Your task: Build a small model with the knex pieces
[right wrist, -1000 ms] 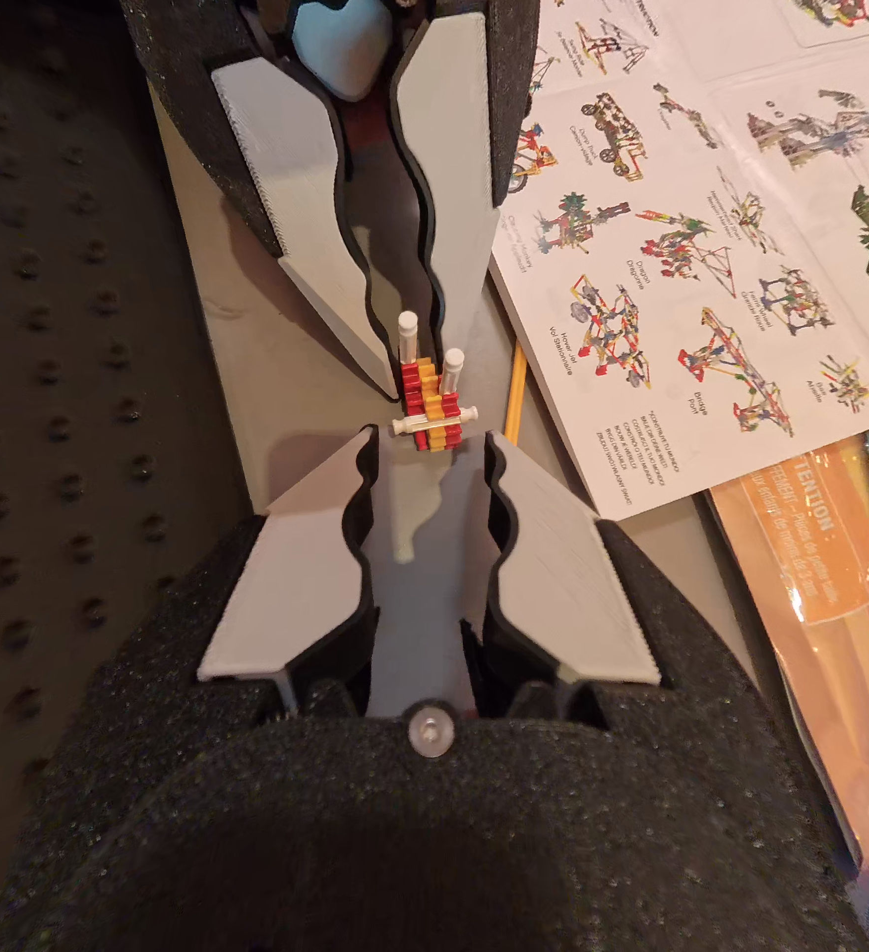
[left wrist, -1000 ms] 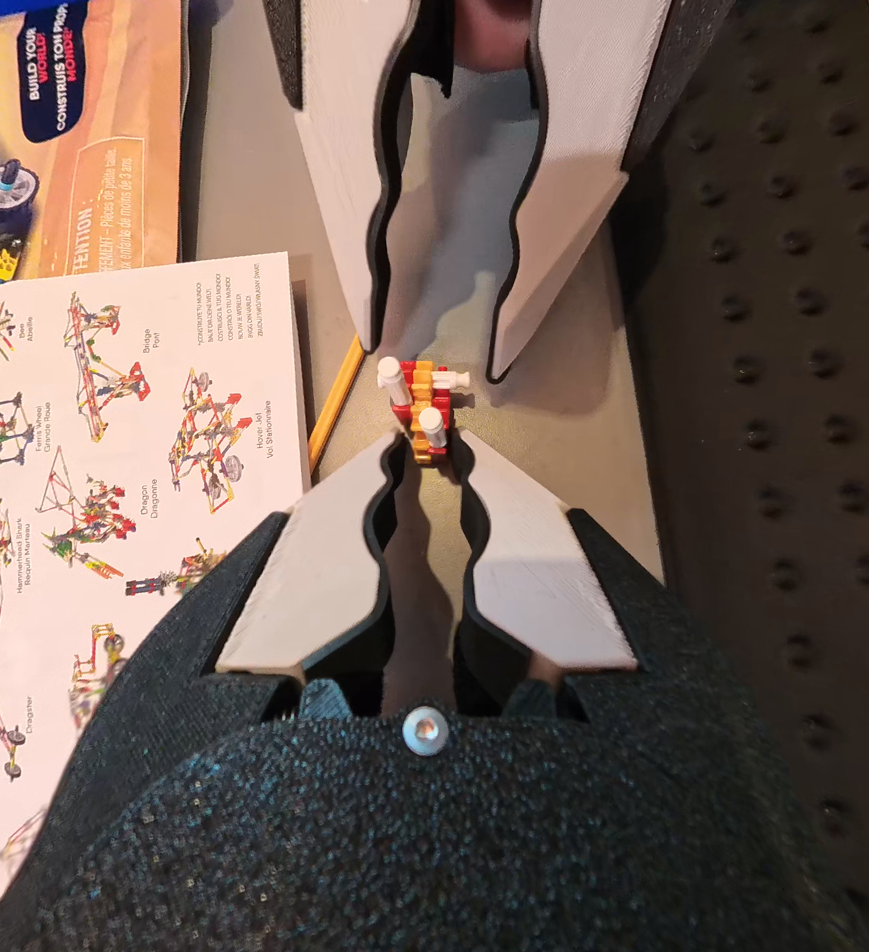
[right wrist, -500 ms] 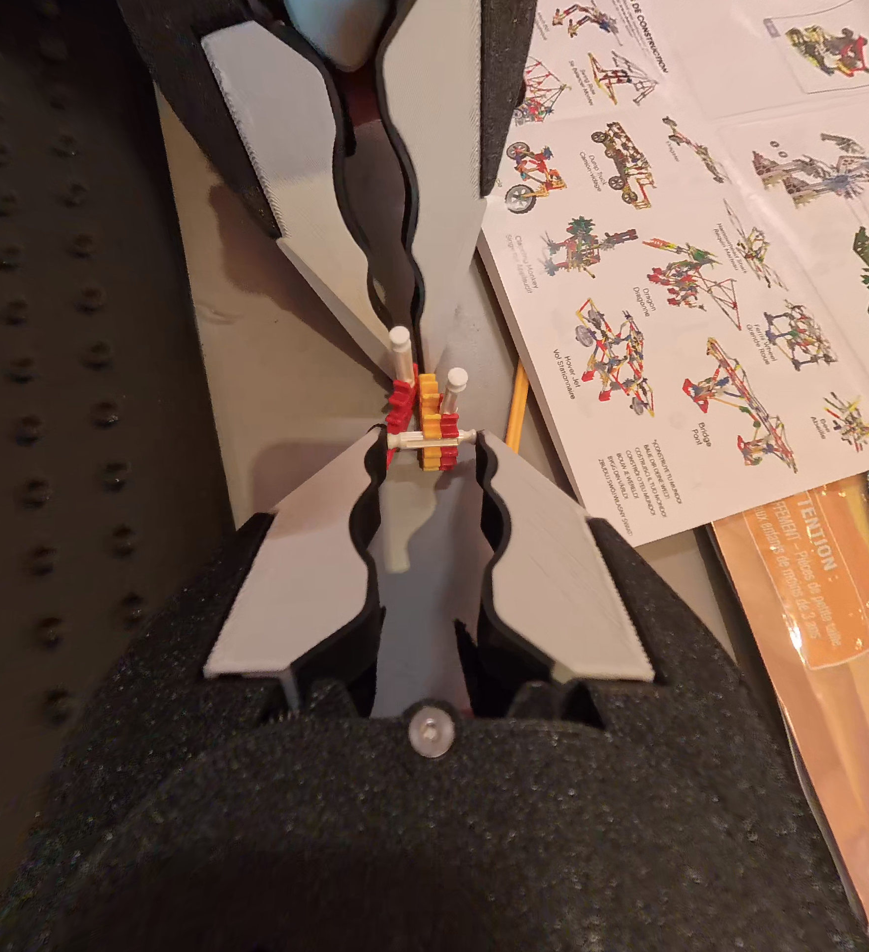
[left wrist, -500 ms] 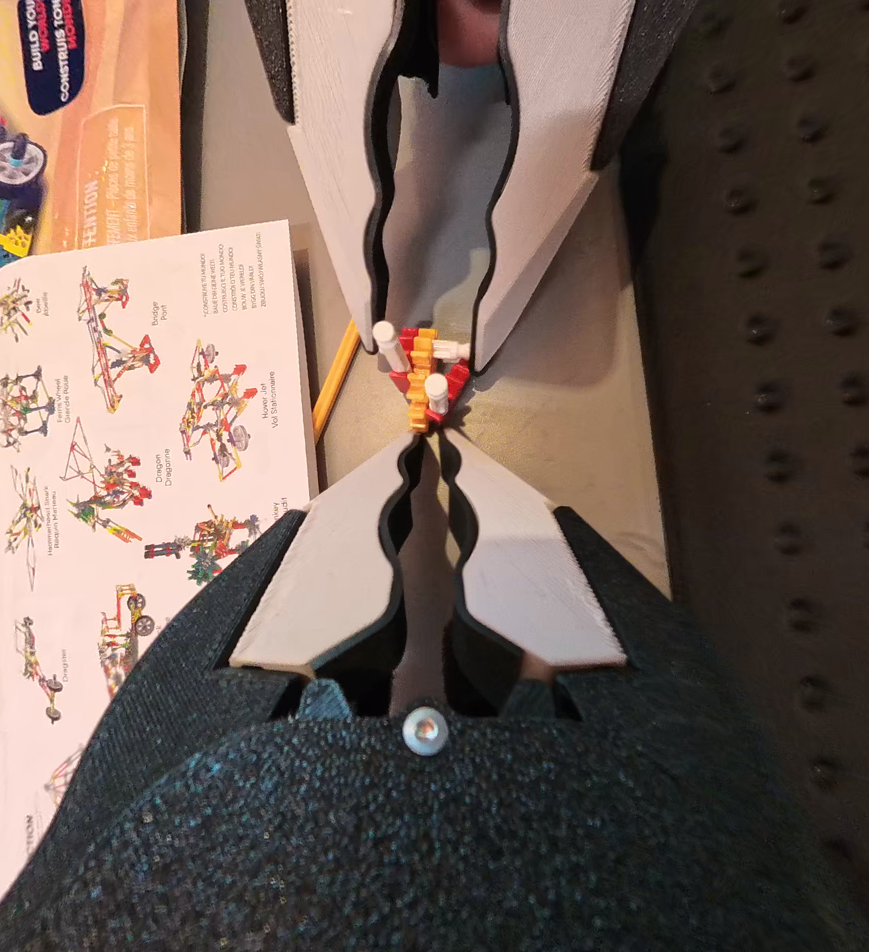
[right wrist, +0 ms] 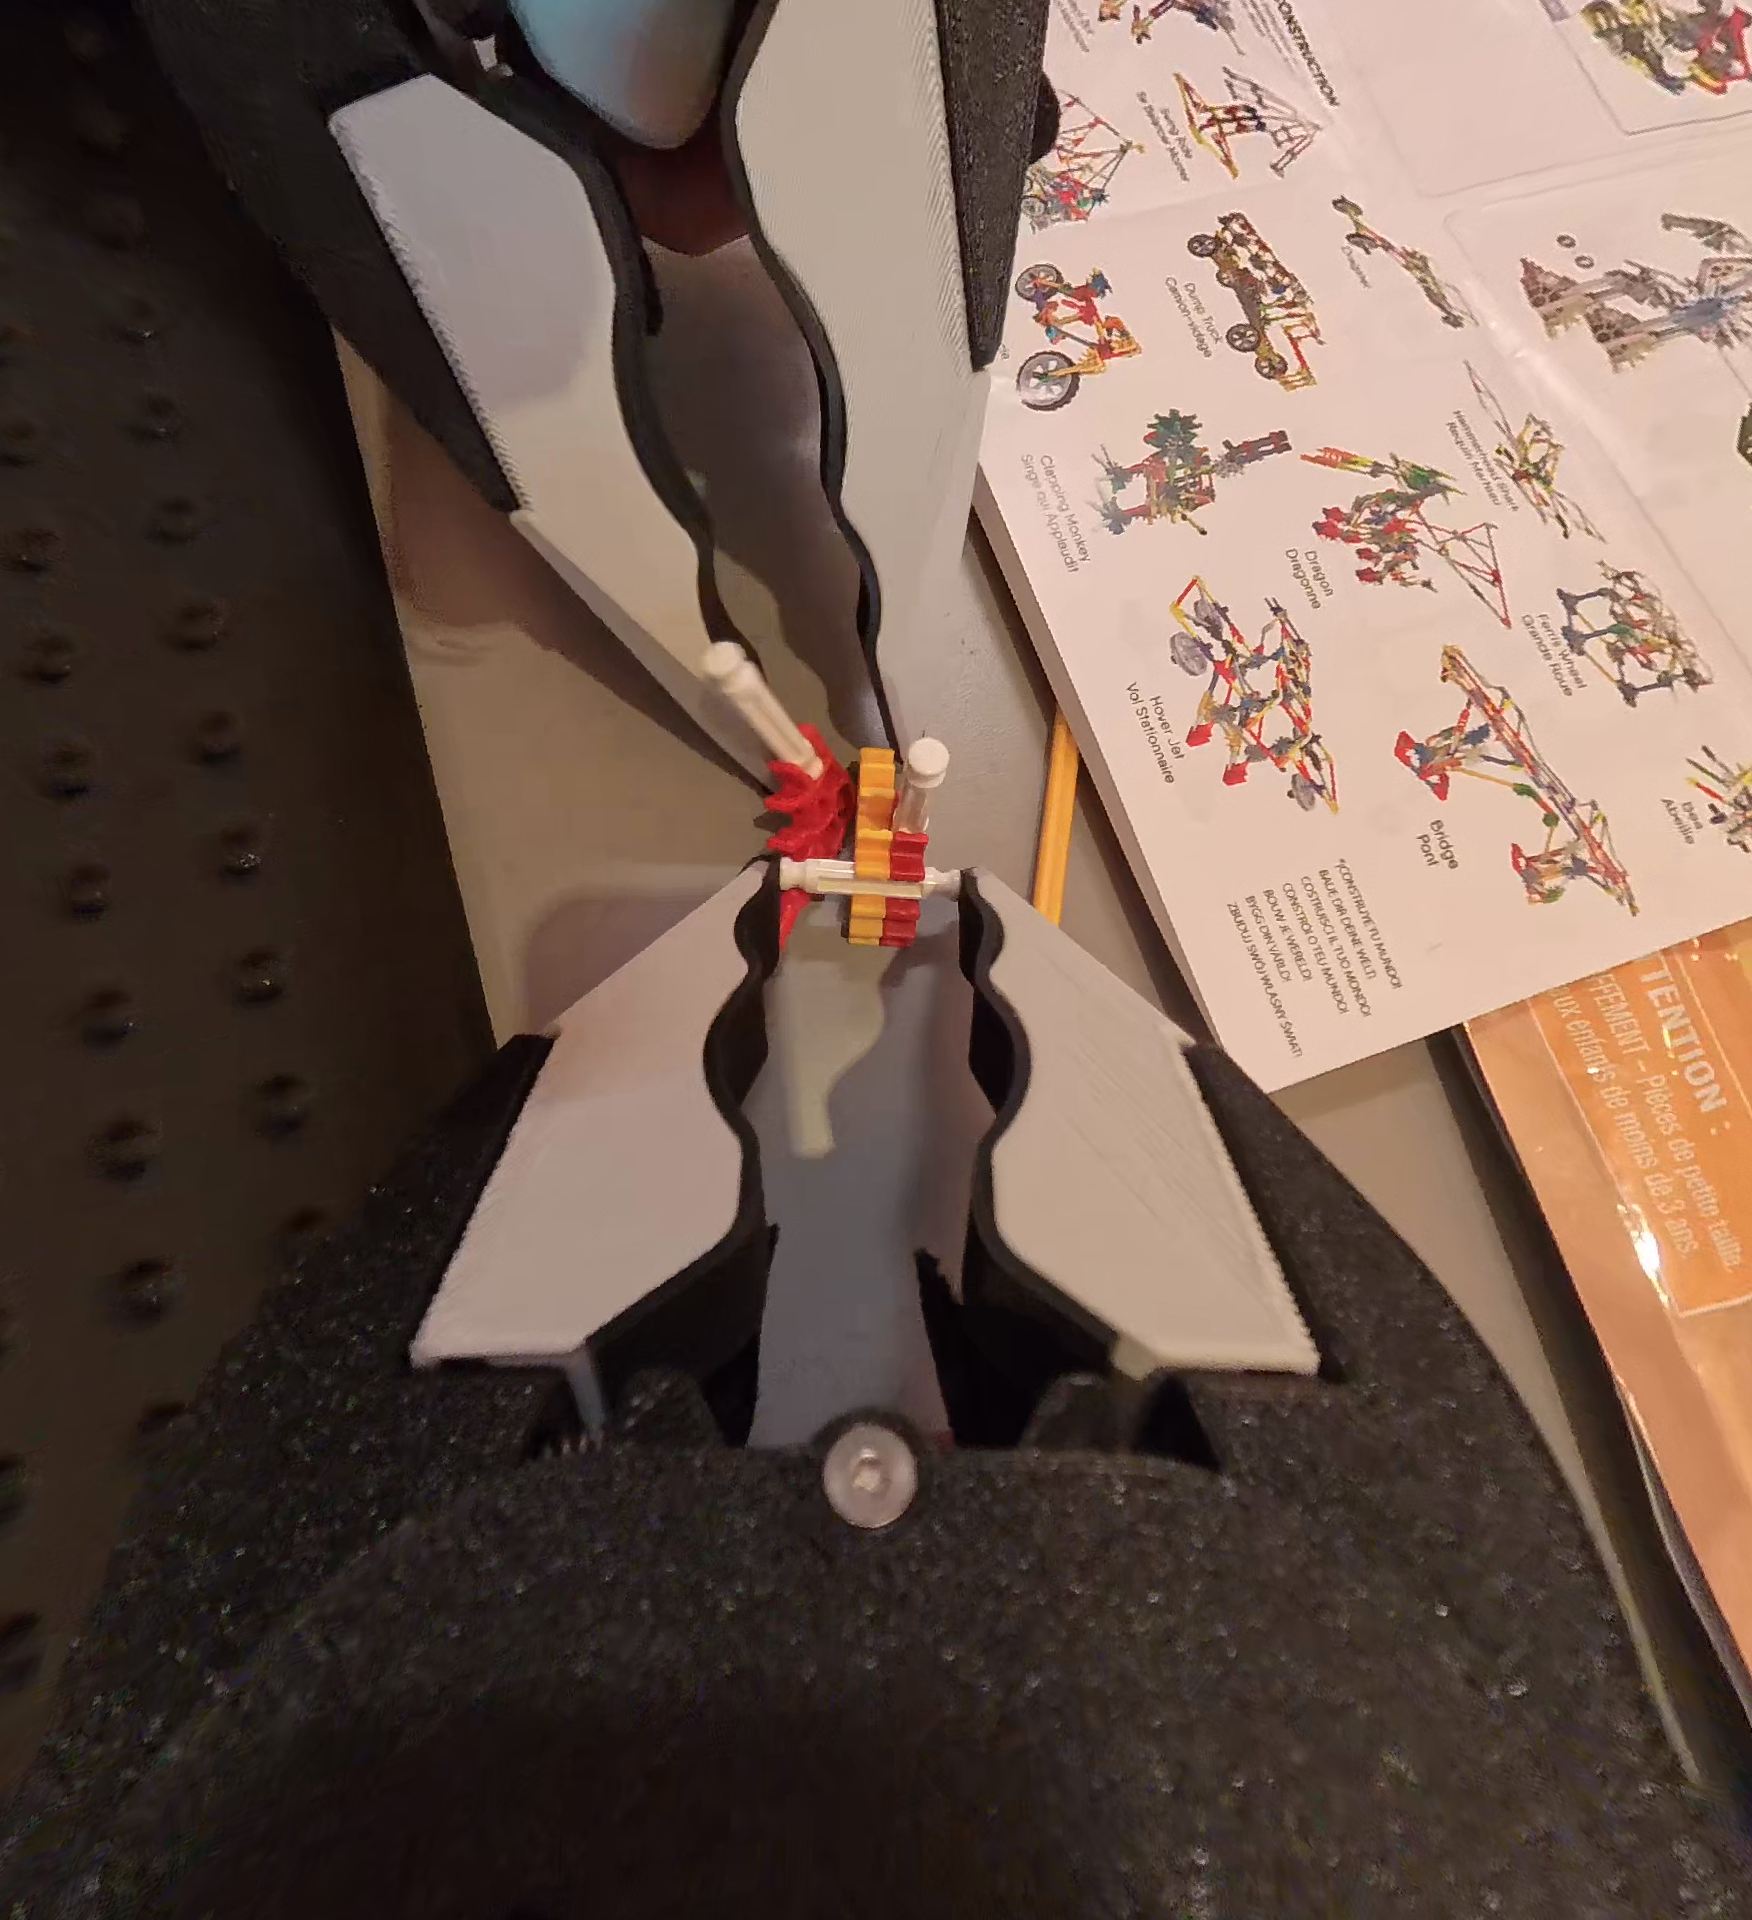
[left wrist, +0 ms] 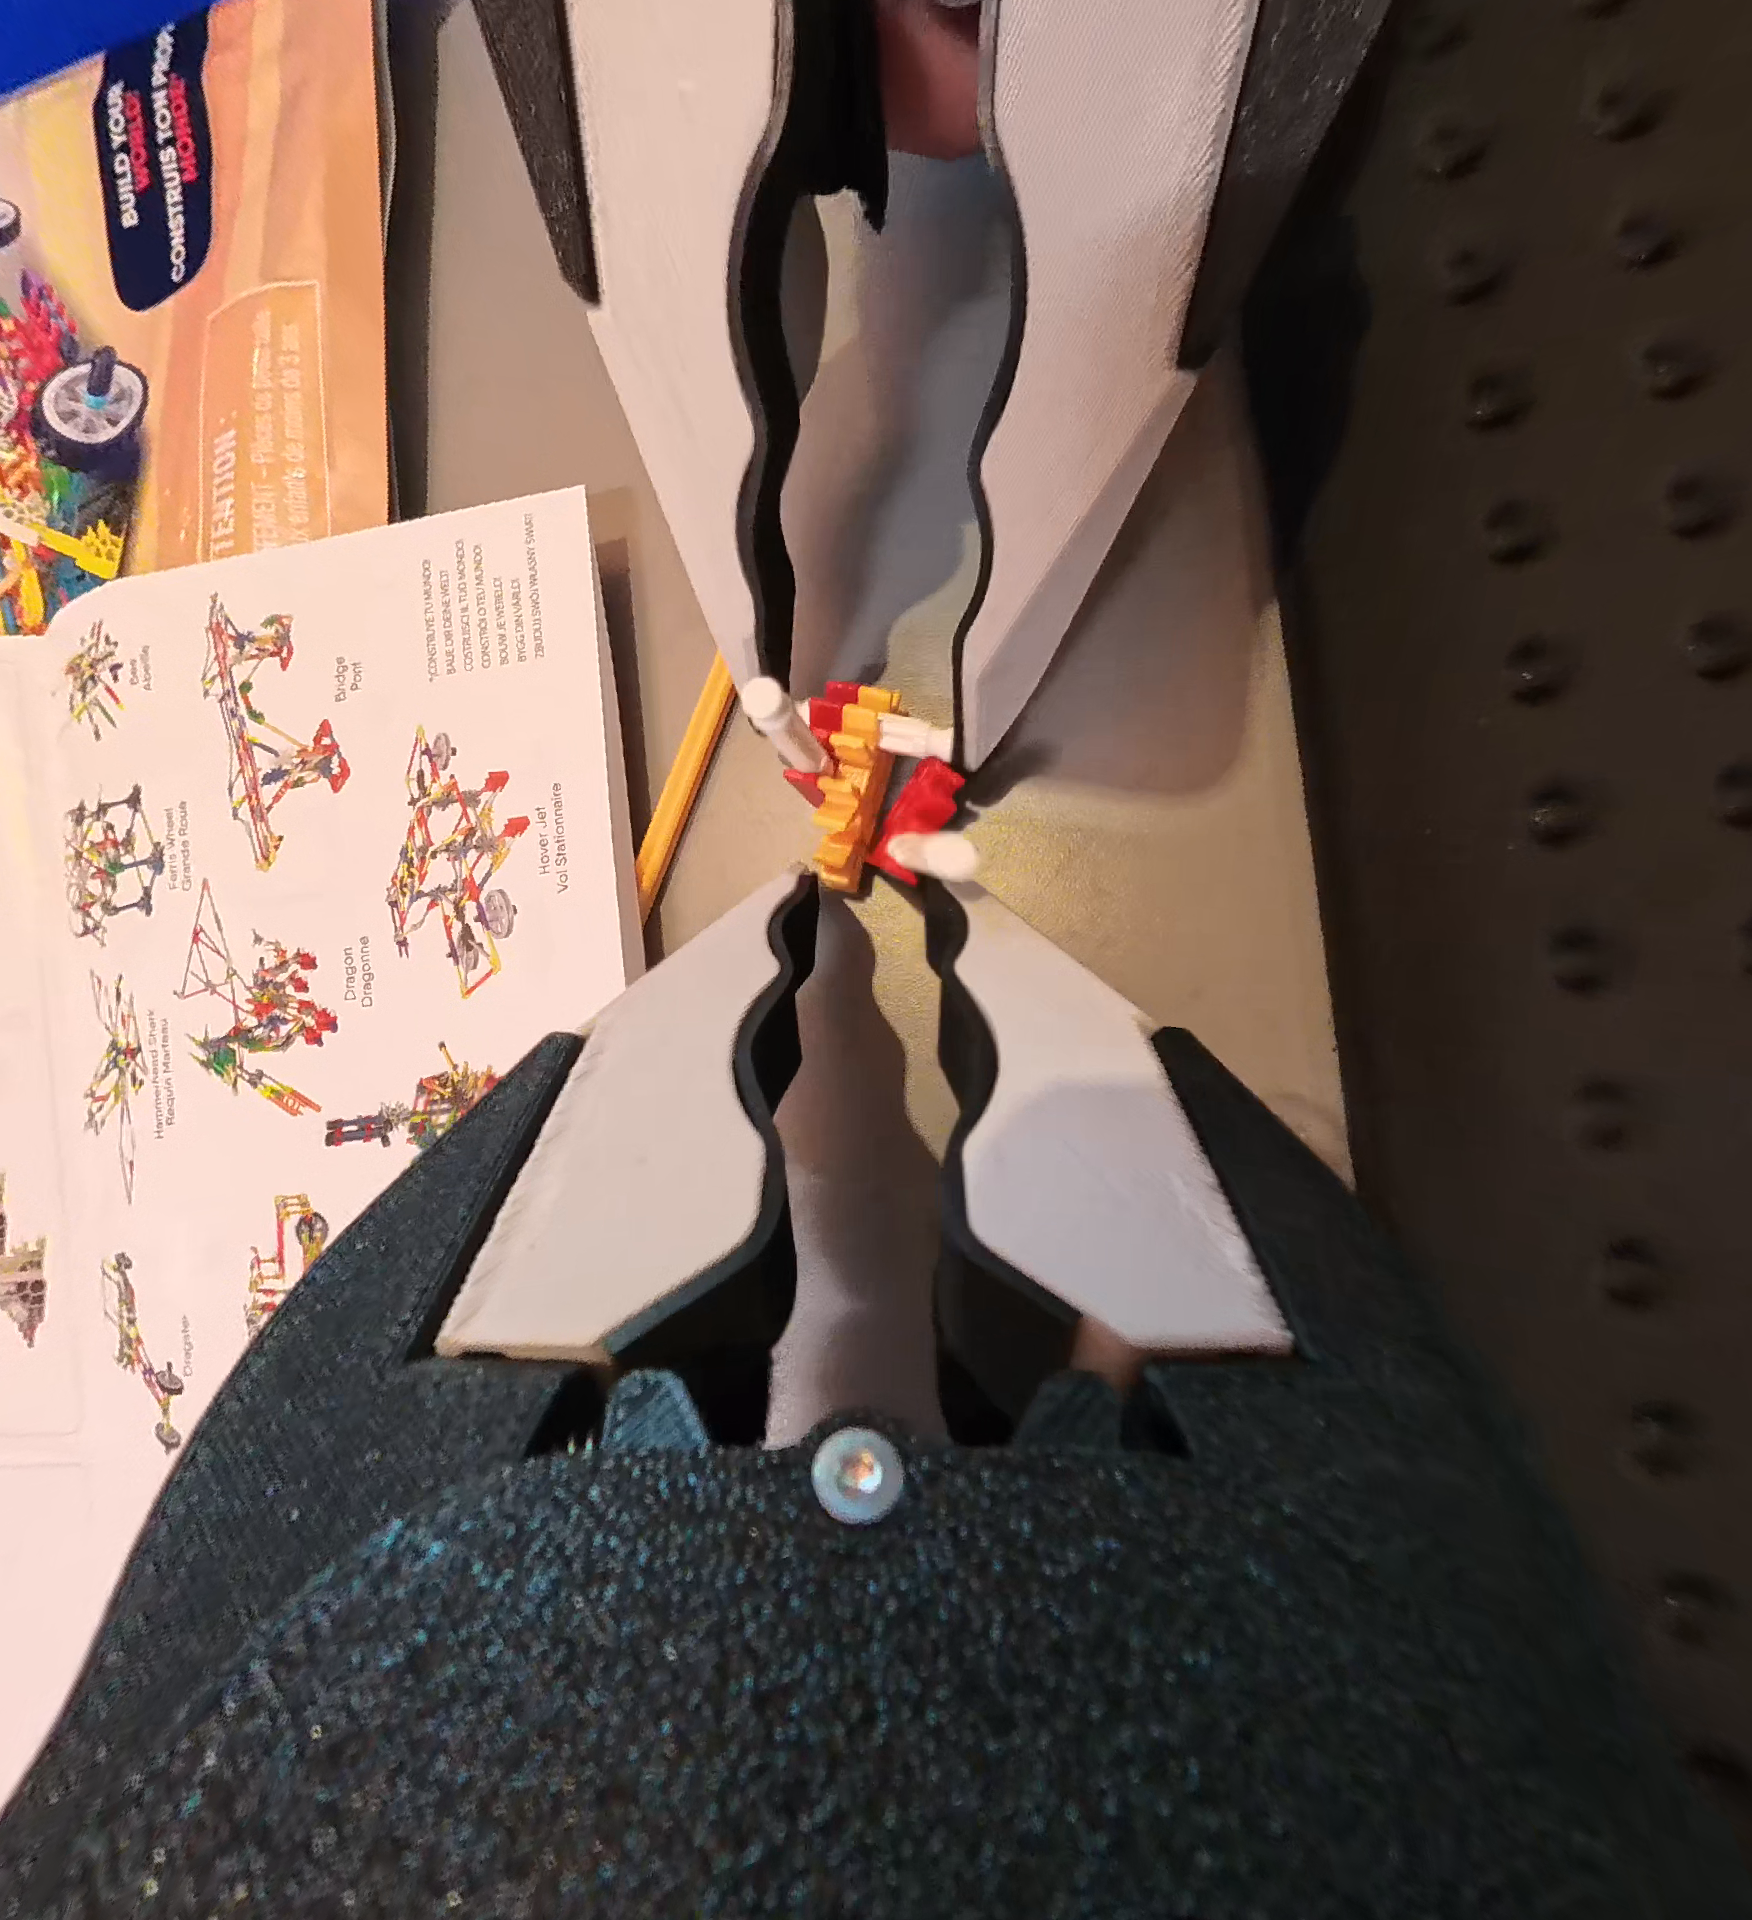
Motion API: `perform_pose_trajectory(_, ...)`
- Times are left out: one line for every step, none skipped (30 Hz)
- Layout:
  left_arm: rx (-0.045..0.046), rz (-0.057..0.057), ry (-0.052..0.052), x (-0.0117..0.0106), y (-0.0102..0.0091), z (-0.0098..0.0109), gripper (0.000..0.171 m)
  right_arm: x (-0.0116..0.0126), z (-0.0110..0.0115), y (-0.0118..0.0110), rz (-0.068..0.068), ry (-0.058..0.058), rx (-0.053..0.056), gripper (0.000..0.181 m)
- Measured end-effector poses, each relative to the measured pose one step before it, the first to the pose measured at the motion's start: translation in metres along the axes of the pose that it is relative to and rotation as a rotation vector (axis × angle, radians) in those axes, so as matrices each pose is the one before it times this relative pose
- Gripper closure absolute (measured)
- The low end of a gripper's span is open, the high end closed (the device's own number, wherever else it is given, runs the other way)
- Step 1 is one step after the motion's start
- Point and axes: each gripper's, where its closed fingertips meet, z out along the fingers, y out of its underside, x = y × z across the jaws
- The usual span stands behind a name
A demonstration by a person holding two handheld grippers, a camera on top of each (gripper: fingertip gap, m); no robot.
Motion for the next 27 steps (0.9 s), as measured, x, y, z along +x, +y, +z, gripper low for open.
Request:
perform_pose_trajectory(0.00898, 0.001, 0.0055, 0.00111, -0.00186, -0.00082, 0.152, -0.00019, 0.00052, -0.00042, 0.0123, -0.0018, 0.0036, 0.147)
perform_pose_trajectory(0.00278, 0.0014, -0.0024, -0.00006, -0.00102, -0.0007, 0.15, -0.00029, 0.00033, -0.00011, 0.0096, -0.0006, 0.0013, 0.147)
perform_pose_trajectory(0.00091, 0.0024, -0.0082, -0.00088, -0.00042, -0.00008, 0.15, -0.00047, 0.00039, -0.00019, -0.0005, 0.0003, 0.0026, 0.147)
perform_pose_trajectory(0.00292, 0.002, -0.0028, -0.00018, -0.00078, 0.00028, 0.152, -0.00112, 0.00056, -0.00046, -0.0014, -0.0021, 0.0037, 0.147)
perform_pose_trajectory(0.00099, 0.0027, -0.0025, 0.00003, -0.00064, 0.00058, 0.154, -0.00129, 0.00061, -0.00047, 0.0044, -0.0039, 0.0016, 0.147)
perform_pose_trajectory(-0.00032, 0.0056, -0.0047, -0.0003, -0.00033, 0.00046, 0.157, -0.00055, 0.0005, -0.00039, 0.0033, -0.0003, -0.0017, 0.147)
perform_pose_trajectory(0.0025, 0.0048, -0.0037, -0.00021, -0.00069, 0.00013, 0.158, -0.00008, 0.00025, -0.00026, -0.0013, 0.0028, -0.0022, 0.147)
perform_pose_trajectory(-0.00027, -0.0014, 0.0007, 0.00005, -0.00023, -0.00003, 0.158, 0.00003, 0.00027, -0.00016, 0.0002, 0.0025, -0.0018, 0.147)
perform_pose_trajectory(-0.00246, -0.0052, 0.001, -0.00001, 0.0003, 0.00001, 0.158, -0.00001, 0.00023, -0.00012, 0.0062, 0.0016, -0.0014, 0.147)
perform_pose_trajectory(-0.00111, -0.0038, -0.0017, -0.00037, 0.00006, -0.00015, 0.158, 0.00015, 0.00018, -0.00013, 0.0069, 0.0021, -0.0005, 0.147)
perform_pose_trajectory(-0.0017, 0.0039, -0.0044, -0.00036, 0.0003, -0.00006, 0.158, 0.00003, 0.0003, -0.00021, 0.0044, 0.0032, 0.0007, 0.147)
perform_pose_trajectory(-0.00342, 0.0073, -0.0078, -0.00069, 0.00042, -0.00047, 0.157, -0.00026, 0.00036, -0.0001, 0.004, 0.0016, 0.0002, 0.147)
perform_pose_trajectory(-0.00411, -0.0001, -0.0139, -0.00209, 0.0004, -0.00065, 0.153, -0.0003, 0.00045, 0.00025, 0.0017, 0.0013, -0.0022, 0.147)
perform_pose_trajectory(-0.00589, -0.0062, -0.0092, -0.00181, 0.00051, -0.00052, 0.15, 0.0003, 0.00027, 0.00031, 0.001, 0.0026, -0.0023, 0.147)
perform_pose_trajectory(-0.00136, -0.0035, 0.0014, -0.00018, 0.00049, -0.00039, 0.149, 0.00009, -0.00012, -0.00027, 0.0016, 0.001, 0.0016, 0.147)
perform_pose_trajectory(0.00034, -0.0024, 0.0054, 0.00057, 0.00048, -0.00028, 0.149, 0.00026, -0.0007, -0.00038, -0.0002, -0.0001, 0.0035, 0.146)
perform_pose_trajectory(-0.00388, -0.0052, 0.0002, -0.00031, 0.00124, -0.00021, 0.149, 0.00077, -0.00154, -0.00048, -0.001, 0.002, 0.0047, 0.146)
perform_pose_trajectory(-0.00981, -0.0034, 0.0007, -0.00039, 0.00195, -0.00054, 0.148, 0.00098, -0.00194, -0.00077, 0.0016, 0.0019, 0.0066, 0.145)
perform_pose_trajectory(-0.00548, -0.0035, -0.0052, -0.00133, 0.00132, -0.0012, 0.147, 0.0008, -0.00206, -0.00064, 0.0026, 0.0006, 0.0062, 0.144)
perform_pose_trajectory(0.00504, -0.0062, 0.0, -0.00072, -0.00035, -0.00177, 0.147, 0.00094, -0.00202, -0.00009, -0.0009, 0.0029, 0.0034, 0.143)
perform_pose_trajectory(0.004, -0.0123, 0.0094, 0.00052, -0.00016, -0.00137, 0.147, 0.00114, -0.00186, 0.00022, -0.0058, 0.0048, 0.0023, 0.143)
perform_pose_trajectory(-0.00373, -0.0116, 0.0117, 0.00101, 0.00107, -0.00057, 0.149, 0.00064, -0.00134, -0.00011, -0.0069, 0.0012, 0.0055, 0.143)
perform_pose_trajectory(-0.00704, -0.0029, 0.0058, 0.00092, 0.00157, 0.00023, 0.152, -0.00008, -0.00051, 0.00011, -0.0039, -0.0037, 0.0033, 0.143)
perform_pose_trajectory(-0.0129, 0.0012, 0.0056, 0.00136, 0.00226, 0.00125, 0.153, 0.0004, 0.00023, 0.00035, -0.0049, -0.0002, -0.0002, 0.143)
perform_pose_trajectory(-0.01362, 0.0022, 0.0044, 0.00155, 0.00209, 0.00166, 0.154, -0.00015, 0.00071, -0.00016, -0.0113, 0.0008, 0.0014, 0.143)
perform_pose_trajectory(-0.00219, 0.0012, 0.0087, 0.00225, 0.00024, 0.00112, 0.158, -0.00173, 0.00102, -0.00055, -0.0131, -0.0052, 0.0014, 0.143)
perform_pose_trajectory(0.00179, -0.0067, 0.0077, 0.00155, -0.00072, 0.00033, 0.16, -0.00129, 0.00125, -0.00029, -0.008, -0.0028, -0.0026, 0.144)
